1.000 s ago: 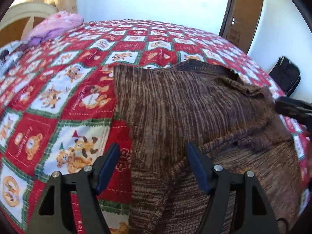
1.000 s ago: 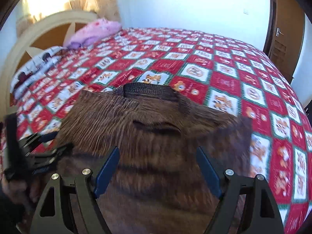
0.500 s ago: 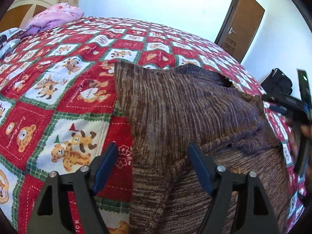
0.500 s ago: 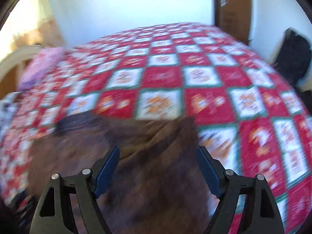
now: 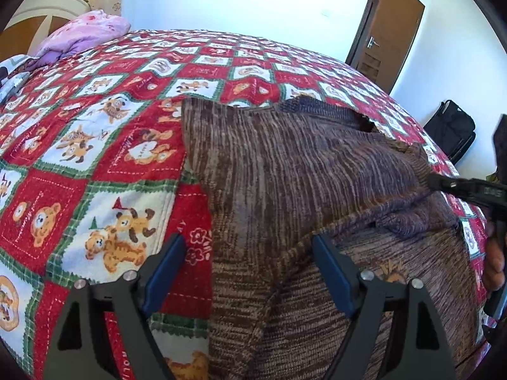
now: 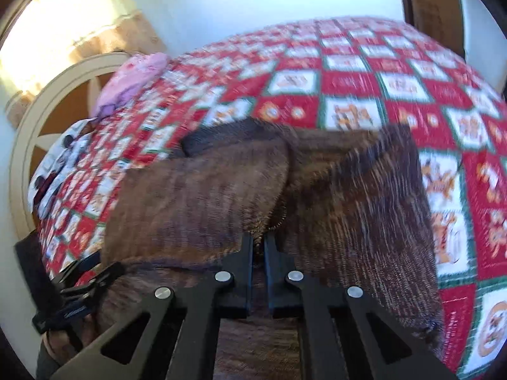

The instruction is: Fold small clothes

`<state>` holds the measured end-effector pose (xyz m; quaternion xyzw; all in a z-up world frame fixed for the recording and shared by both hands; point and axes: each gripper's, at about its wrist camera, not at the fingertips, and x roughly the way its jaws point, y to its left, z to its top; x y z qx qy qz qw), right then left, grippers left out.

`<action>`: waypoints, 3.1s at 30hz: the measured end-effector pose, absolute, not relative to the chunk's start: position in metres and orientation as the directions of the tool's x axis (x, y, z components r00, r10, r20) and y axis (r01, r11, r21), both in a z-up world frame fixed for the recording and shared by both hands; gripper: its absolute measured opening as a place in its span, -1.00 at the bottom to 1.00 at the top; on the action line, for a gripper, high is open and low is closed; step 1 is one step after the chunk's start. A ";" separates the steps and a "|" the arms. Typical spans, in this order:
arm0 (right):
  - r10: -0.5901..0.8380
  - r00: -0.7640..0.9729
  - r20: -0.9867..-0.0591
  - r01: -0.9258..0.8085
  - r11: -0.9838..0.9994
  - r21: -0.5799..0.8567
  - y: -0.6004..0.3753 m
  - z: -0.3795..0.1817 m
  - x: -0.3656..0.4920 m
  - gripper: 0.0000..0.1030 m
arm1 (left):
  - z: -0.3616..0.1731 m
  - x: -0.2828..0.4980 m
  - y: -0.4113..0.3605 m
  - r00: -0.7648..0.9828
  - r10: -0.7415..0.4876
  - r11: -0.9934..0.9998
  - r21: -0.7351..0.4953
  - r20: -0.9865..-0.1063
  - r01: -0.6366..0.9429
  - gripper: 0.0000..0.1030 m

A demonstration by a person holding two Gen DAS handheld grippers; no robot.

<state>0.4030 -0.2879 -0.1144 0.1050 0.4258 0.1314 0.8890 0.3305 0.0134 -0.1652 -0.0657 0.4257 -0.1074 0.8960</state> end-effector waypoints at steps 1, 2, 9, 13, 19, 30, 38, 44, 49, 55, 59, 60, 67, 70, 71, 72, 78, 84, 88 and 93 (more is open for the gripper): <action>0.329 0.610 -0.721 -0.157 0.942 0.297 -0.287 -0.109 0.400 -0.88 | -0.165 0.331 0.014 0.613 -0.250 0.968 -0.212 -0.750 0.136 0.64; 0.335 0.614 -0.715 -0.167 0.940 0.297 -0.285 -0.105 0.398 -0.88 | -0.165 0.331 0.014 0.613 -0.251 0.968 -0.212 -0.750 0.136 0.64; 0.264 0.645 -0.718 -0.146 0.964 0.224 -0.294 -0.111 0.383 -0.89 | -0.164 0.318 0.032 0.623 -0.304 0.949 -0.286 -0.721 0.133 0.65; 0.218 0.632 -0.744 -0.079 0.973 0.217 -0.314 -0.131 0.388 -0.89 | -0.166 0.309 0.046 0.630 -0.351 0.926 -0.355 -0.693 0.125 0.65; 0.252 0.610 -0.752 -0.094 0.964 0.247 -0.319 -0.141 0.389 -0.86 | -0.161 0.303 0.047 0.646 -0.355 0.922 -0.366 -0.676 0.124 0.65; 0.441 0.621 -0.648 -0.285 0.897 0.337 -0.281 -0.104 0.415 0.35 | -0.132 0.352 0.031 0.684 -0.124 0.991 -0.124 -0.719 0.049 0.72; 0.341 0.559 -0.756 -0.211 0.940 0.267 -0.268 -0.152 0.431 0.35 | -0.163 0.379 0.054 0.596 0.012 0.994 -0.053 -0.803 -0.091 0.90; 0.274 0.635 -0.722 -0.239 0.959 0.154 -0.267 -0.134 0.397 0.35 | -0.153 0.340 0.051 0.624 -0.074 0.987 -0.146 -0.778 -0.065 0.90; 0.201 0.612 -0.765 -0.218 0.973 0.081 -0.265 -0.160 0.392 0.39 | -0.160 0.325 0.019 0.607 -0.060 0.997 -0.080 -0.793 -0.005 0.90; 0.206 0.610 -0.765 -0.198 0.975 0.104 -0.271 -0.157 0.380 0.39 | -0.154 0.313 0.015 0.624 -0.044 0.999 -0.051 -0.780 0.007 0.90; 0.196 0.607 -0.770 -0.186 0.977 0.103 -0.275 -0.159 0.371 0.39 | -0.149 0.299 0.014 0.648 -0.037 0.999 -0.037 -0.761 0.014 0.90; 0.192 0.607 -0.771 -0.185 0.978 0.098 -0.275 -0.159 0.371 0.39 | -0.148 0.297 0.013 0.650 -0.044 0.999 -0.039 -0.759 0.021 0.90; 0.171 0.616 -0.769 -0.168 0.982 0.083 -0.276 -0.157 0.362 0.39 | -0.154 0.289 0.007 0.639 -0.043 0.999 -0.021 -0.768 0.042 0.90; 0.165 0.622 -0.765 -0.149 0.985 0.091 -0.280 -0.155 0.356 0.39 | -0.153 0.283 0.008 0.637 -0.044 0.999 -0.024 -0.769 0.041 0.90; 0.170 0.623 -0.764 -0.141 0.985 0.104 -0.282 -0.153 0.353 0.40 | -0.152 0.279 0.008 0.641 -0.046 0.999 -0.026 -0.766 0.041 0.90; 0.175 0.622 -0.763 -0.140 0.984 0.112 -0.283 -0.151 0.350 0.40 | -0.149 0.276 0.009 0.645 -0.047 0.999 -0.027 -0.763 0.041 0.90; 0.179 0.630 -0.756 -0.146 0.983 0.111 -0.287 -0.140 0.323 0.40 | -0.128 0.249 0.018 0.697 -0.050 0.999 -0.047 -0.715 0.023 0.90; 0.196 0.629 -0.752 -0.170 0.979 0.112 -0.284 -0.135 0.287 0.40 | -0.109 0.220 0.021 0.741 -0.056 0.998 -0.050 -0.669 0.031 0.90; 0.201 0.625 -0.754 -0.191 0.976 0.102 -0.279 -0.133 0.267 0.40 | -0.101 0.202 0.019 0.749 -0.052 0.998 -0.018 -0.660 0.053 0.90; 0.200 0.613 -0.765 -0.219 0.973 0.079 -0.271 -0.131 0.241 0.40 | -0.101 0.177 0.019 0.726 -0.032 0.997 0.030 -0.687 0.071 0.90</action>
